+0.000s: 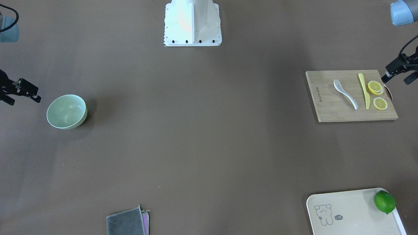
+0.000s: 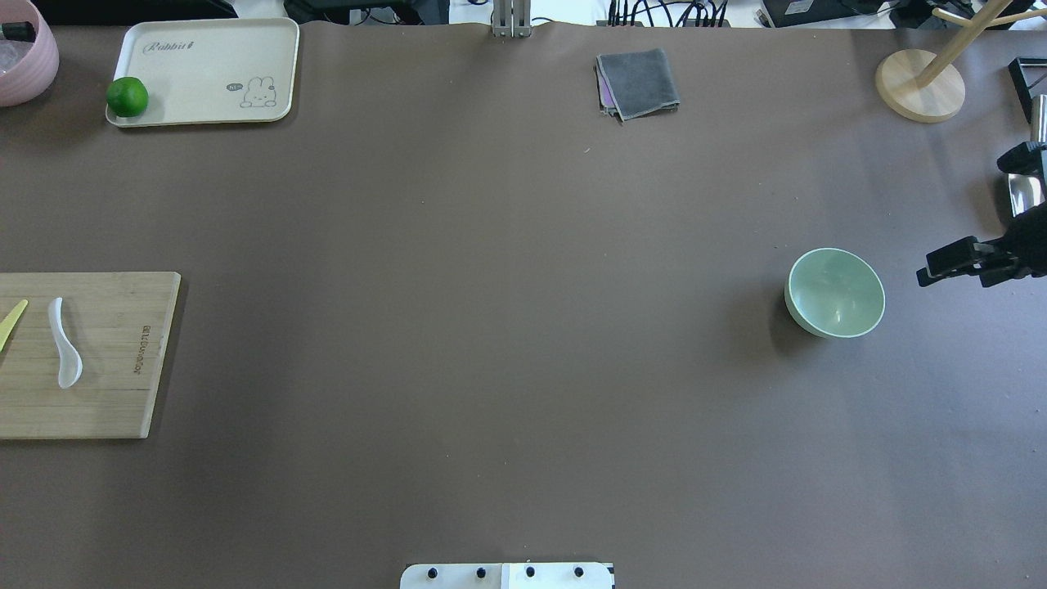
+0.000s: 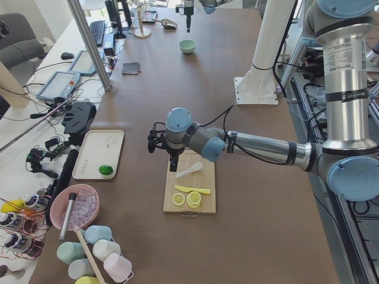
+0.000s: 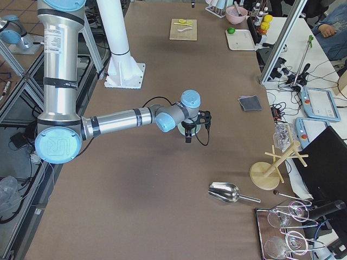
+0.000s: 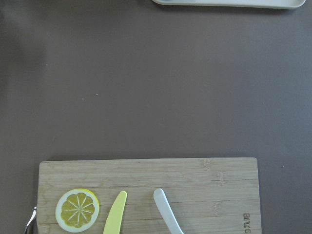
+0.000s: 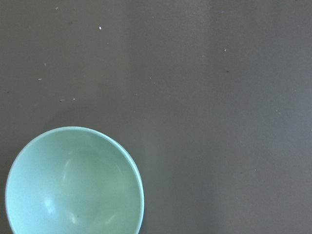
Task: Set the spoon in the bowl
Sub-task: 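Reach the right gripper to the pale green bowl rim and grasp it, then slide the bowl toward table center with the right gripper while the left reaches the spoon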
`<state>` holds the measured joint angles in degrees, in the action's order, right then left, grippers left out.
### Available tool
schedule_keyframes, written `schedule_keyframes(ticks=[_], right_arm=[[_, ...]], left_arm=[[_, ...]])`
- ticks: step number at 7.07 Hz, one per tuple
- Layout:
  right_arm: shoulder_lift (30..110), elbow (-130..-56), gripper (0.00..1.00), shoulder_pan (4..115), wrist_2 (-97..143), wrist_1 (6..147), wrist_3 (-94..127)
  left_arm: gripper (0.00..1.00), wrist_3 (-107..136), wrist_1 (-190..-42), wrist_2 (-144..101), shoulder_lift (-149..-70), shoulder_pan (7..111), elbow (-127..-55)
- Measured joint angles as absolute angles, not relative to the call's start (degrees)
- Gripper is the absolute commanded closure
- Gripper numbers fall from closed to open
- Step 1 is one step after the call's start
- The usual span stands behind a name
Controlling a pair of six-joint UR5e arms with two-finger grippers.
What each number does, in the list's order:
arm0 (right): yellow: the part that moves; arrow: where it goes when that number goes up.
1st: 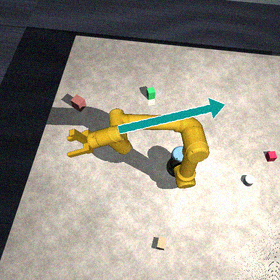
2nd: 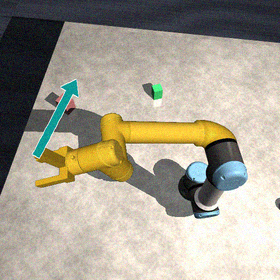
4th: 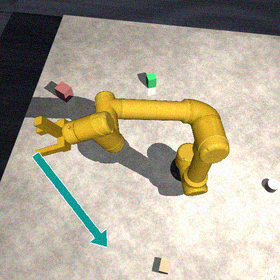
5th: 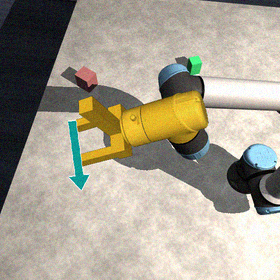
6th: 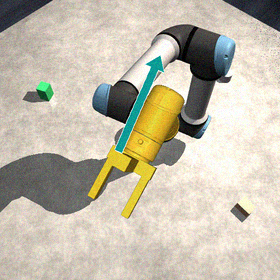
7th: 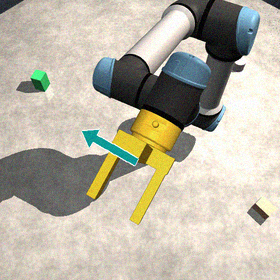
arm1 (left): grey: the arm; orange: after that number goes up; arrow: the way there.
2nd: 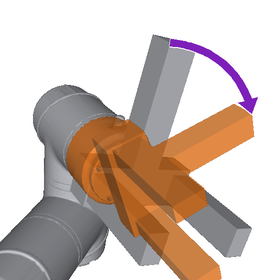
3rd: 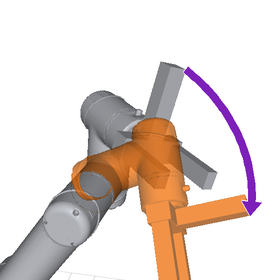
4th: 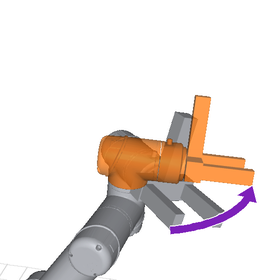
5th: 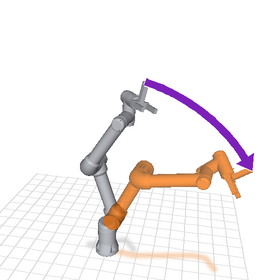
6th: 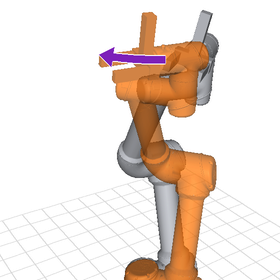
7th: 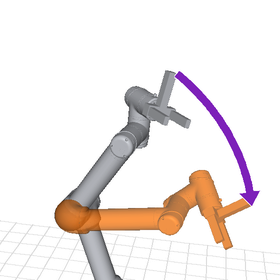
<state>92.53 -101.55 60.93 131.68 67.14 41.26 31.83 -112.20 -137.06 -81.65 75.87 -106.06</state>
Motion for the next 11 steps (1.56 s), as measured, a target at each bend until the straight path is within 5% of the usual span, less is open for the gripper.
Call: schedule_keyframes(ticks=[2, 4, 5, 9, 11], right_arm=[[89.7, -95.8, 0.17, 58.7, 131.5, 64.1, 42.0], [88.6, -91.4, 0.92, 57.0, 131.5, 59.7, 42.9], [88.3, -90.7, 1.0, 56.2, 131.5, 58.8, 44.2], [87.4, -94.7, 1.0, 55.0, 132.1, 58.6, 47.6], [80.9, -97.2, 1.0, 50.6, 131.1, 59.0, 59.4]], left_arm=[[0.03, 32.3, -112.4, -137.0, -81.7, 75.3, -106.1], [0.03, 32.3, -112.4, -137.0, -81.8, 75.2, -106.1], [0.03, 32.3, -112.4, -137.0, -81.8, 75.2, -106.1], [0.04, 39.7, -112.6, -137.6, -81.5, 72.9, -106.1], [0.11, 48.3, -114.4, -134.9, -81.3, 66.7, -105.4]])
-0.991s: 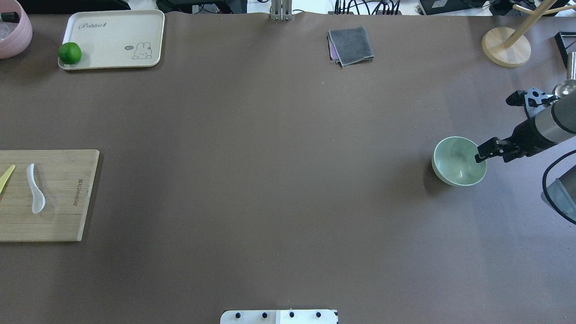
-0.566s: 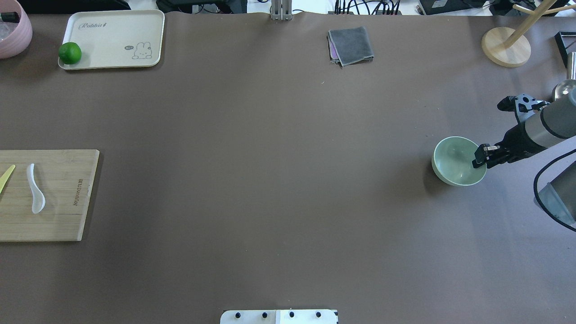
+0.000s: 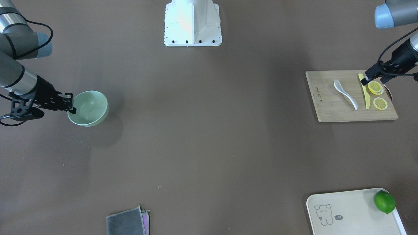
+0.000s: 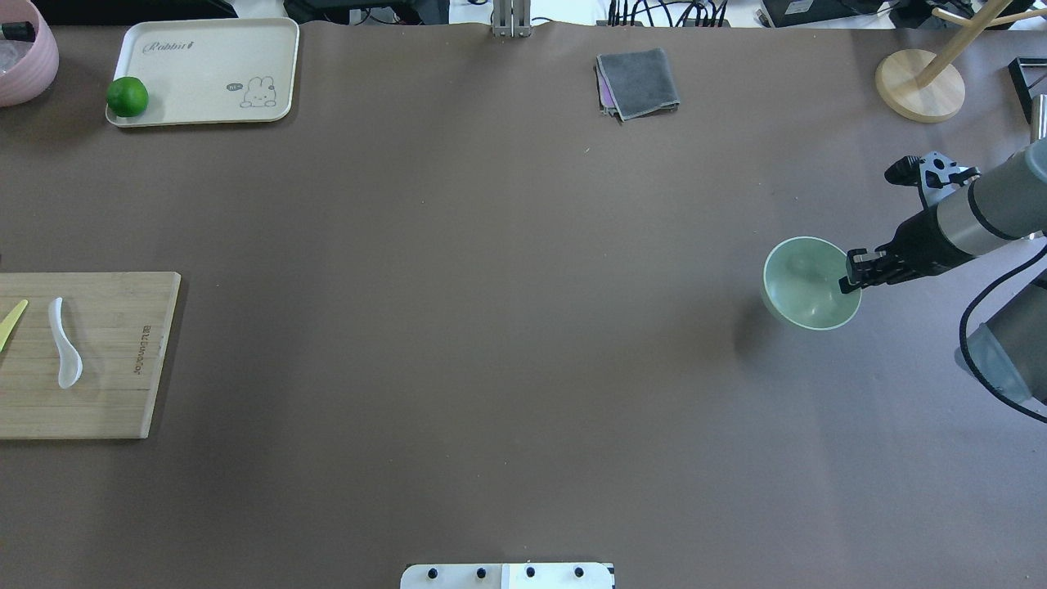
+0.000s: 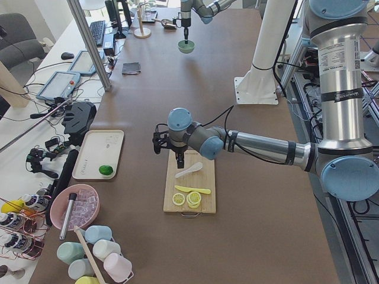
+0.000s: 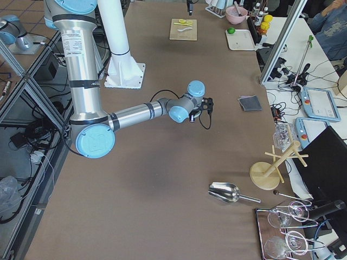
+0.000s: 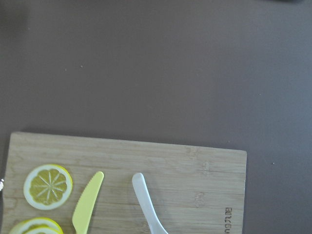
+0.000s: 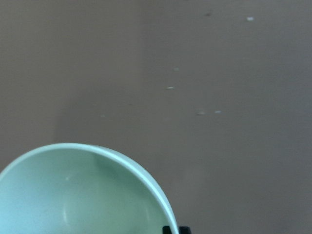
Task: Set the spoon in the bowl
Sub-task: 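Slide the bowl toward table center with the right gripper while the left reaches the spoon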
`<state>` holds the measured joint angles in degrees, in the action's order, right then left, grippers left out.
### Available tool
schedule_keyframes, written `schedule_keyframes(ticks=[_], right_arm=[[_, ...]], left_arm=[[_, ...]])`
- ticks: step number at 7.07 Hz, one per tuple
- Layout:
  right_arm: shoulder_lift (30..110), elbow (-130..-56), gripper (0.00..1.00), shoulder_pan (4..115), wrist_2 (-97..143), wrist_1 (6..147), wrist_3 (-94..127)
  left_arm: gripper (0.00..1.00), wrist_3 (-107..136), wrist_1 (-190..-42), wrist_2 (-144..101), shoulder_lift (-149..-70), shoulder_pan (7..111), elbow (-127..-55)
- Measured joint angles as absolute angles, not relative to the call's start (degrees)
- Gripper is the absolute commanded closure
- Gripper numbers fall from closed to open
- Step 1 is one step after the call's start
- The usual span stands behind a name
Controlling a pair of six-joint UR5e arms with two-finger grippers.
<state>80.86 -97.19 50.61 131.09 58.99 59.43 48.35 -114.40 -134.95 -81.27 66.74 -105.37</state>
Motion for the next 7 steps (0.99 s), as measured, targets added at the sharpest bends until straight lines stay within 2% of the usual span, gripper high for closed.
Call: schedule_keyframes(ticks=[3, 7], right_arm=[[70.8, -97.5, 1.0, 39.1, 121.3, 59.2, 76.9], [64.1, -97.4, 1.0, 28.7, 110.3, 62.9, 83.9]], left_arm=[[0.16, 50.4, -118.2, -132.5, -81.5, 62.9, -99.9], [0.21, 51.6, -121.9, -130.2, -81.4, 59.4, -96.3]])
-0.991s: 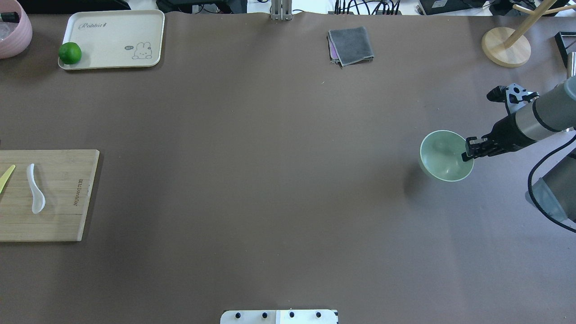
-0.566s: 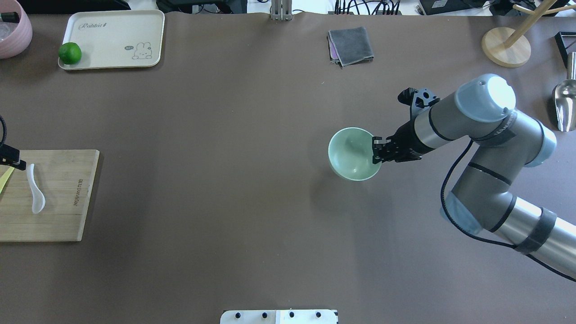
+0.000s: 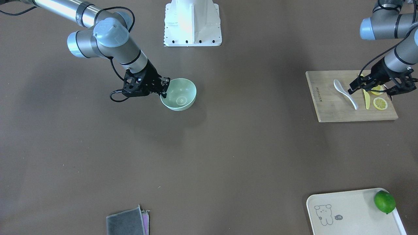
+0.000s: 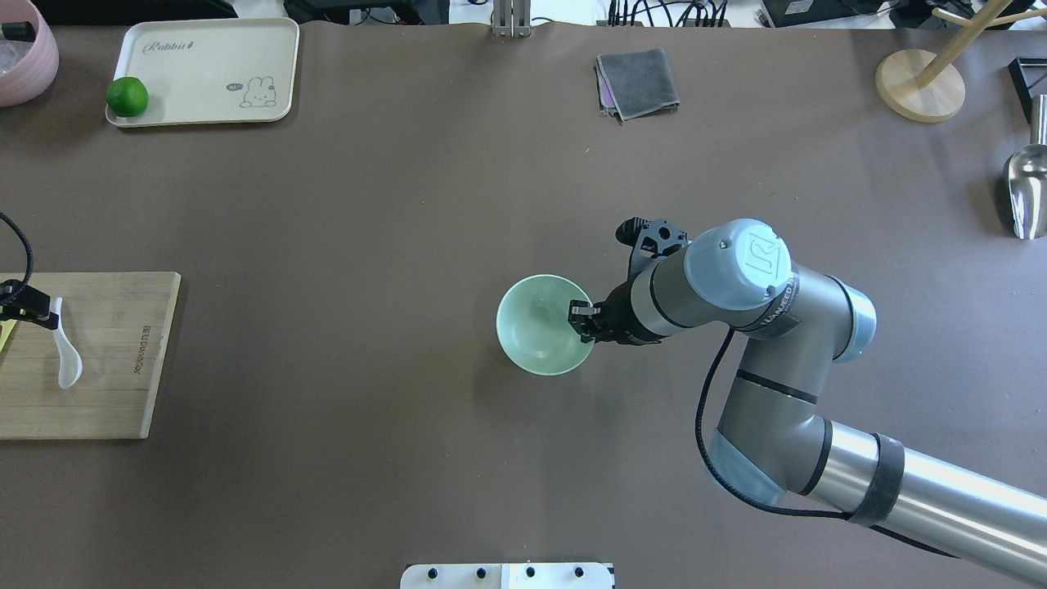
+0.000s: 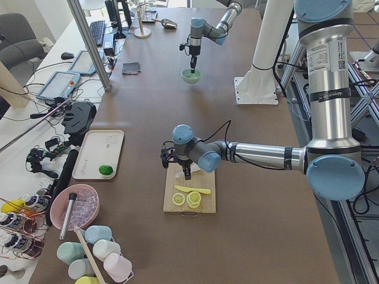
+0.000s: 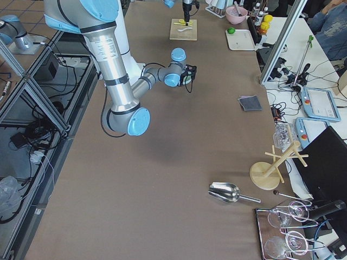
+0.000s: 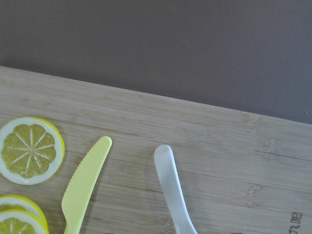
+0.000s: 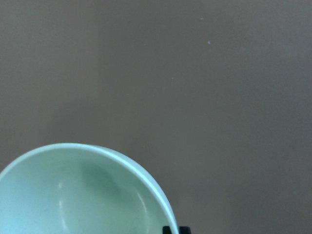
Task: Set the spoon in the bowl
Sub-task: 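Slide the bowl toward table center with the right gripper while the left reaches the spoon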
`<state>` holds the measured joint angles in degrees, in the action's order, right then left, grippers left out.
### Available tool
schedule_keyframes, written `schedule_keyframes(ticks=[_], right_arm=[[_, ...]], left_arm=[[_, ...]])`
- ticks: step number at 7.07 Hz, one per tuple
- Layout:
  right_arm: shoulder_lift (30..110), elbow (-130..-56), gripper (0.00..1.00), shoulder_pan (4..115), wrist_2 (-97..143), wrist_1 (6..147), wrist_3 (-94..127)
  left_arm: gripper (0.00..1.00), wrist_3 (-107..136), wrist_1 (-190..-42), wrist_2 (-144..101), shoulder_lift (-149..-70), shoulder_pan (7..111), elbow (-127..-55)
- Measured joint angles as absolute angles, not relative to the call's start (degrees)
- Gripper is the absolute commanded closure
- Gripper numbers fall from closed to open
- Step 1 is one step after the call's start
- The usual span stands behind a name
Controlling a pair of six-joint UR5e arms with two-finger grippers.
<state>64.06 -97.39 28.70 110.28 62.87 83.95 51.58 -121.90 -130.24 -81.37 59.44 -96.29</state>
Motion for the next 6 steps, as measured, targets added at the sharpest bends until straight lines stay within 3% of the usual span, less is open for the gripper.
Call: schedule_keyframes(ticks=[2, 3, 6], right_arm=[[62.7, -97.5, 0.97, 26.6, 107.7, 64.6, 84.1], [62.6, -97.4, 0.01, 26.1, 107.1, 64.8, 84.1], [62.5, -97.8, 0.0, 24.9, 103.0, 64.9, 84.2]], left_arm=[[0.24, 52.6, -124.8, -129.9, -81.6, 58.3, -94.1], [0.25, 53.2, -125.6, -129.9, -81.7, 57.8, -93.6], [0.31, 53.7, -126.0, -129.8, -81.8, 57.2, -93.4]])
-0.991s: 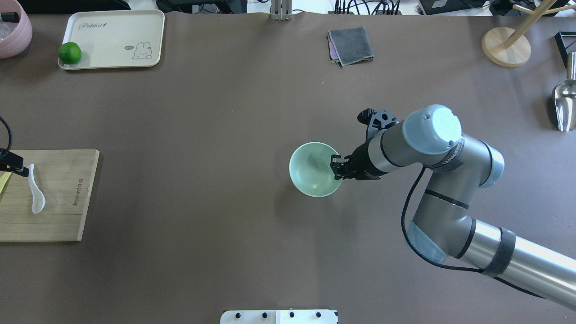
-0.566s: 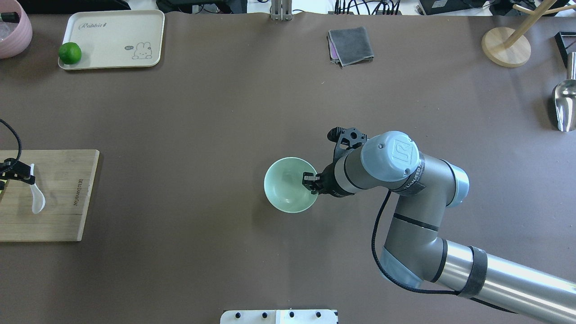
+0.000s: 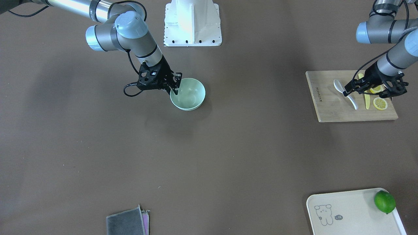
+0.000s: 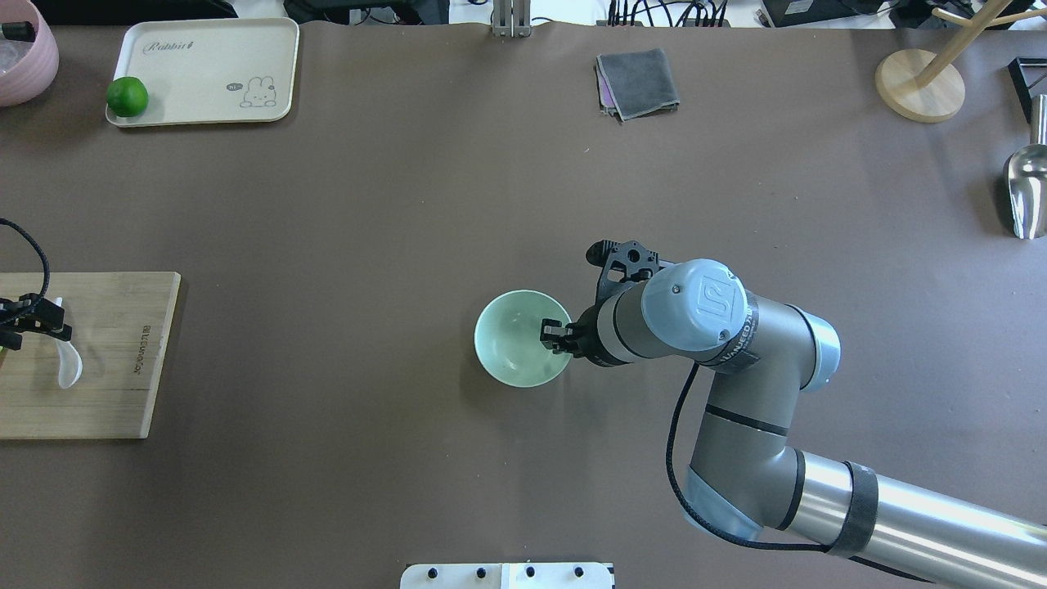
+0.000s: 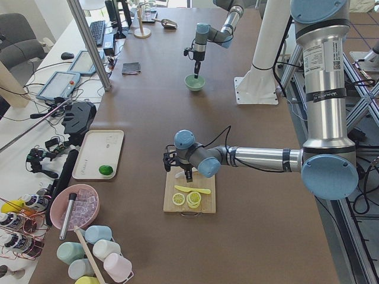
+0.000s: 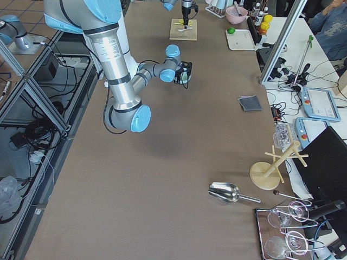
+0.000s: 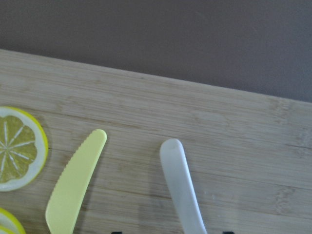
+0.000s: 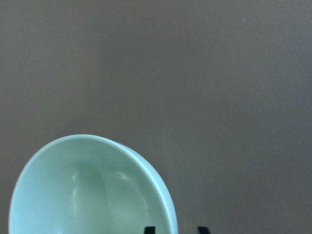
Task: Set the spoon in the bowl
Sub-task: 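Slide the bowl toward table center with the right gripper while the left reaches the spoon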
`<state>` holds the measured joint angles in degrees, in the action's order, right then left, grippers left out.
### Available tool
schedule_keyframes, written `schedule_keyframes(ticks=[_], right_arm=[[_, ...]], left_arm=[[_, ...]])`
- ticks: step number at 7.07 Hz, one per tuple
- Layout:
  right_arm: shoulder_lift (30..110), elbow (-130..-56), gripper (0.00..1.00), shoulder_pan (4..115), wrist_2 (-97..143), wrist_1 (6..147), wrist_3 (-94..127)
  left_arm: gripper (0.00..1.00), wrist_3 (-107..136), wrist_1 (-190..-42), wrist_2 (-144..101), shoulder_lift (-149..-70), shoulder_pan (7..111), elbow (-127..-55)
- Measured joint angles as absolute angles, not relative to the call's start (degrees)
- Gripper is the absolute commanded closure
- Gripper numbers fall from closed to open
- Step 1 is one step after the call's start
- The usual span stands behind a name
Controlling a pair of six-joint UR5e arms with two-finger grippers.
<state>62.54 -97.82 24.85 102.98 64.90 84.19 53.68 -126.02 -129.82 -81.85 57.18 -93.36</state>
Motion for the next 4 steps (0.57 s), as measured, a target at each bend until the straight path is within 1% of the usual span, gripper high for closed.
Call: schedule_keyframes(ticks=[1, 3, 4], right_arm=[[62.7, -99.0, 0.0, 24.7, 102.2, 65.9, 84.2], [63.2, -104.2, 0.0, 24.8, 102.1, 71.7, 84.1], [63.8, -107.3, 0.0, 25.3, 102.7, 75.1, 84.0]], left_arm=[[0.34, 53.7, -126.0, -129.8, -81.9, 57.2, -93.3], [0.42, 53.7, -126.0, -129.8, -82.6, 57.1, -92.6], [0.5, 53.7, -126.1, -129.8, -83.0, 57.1, -92.1]])
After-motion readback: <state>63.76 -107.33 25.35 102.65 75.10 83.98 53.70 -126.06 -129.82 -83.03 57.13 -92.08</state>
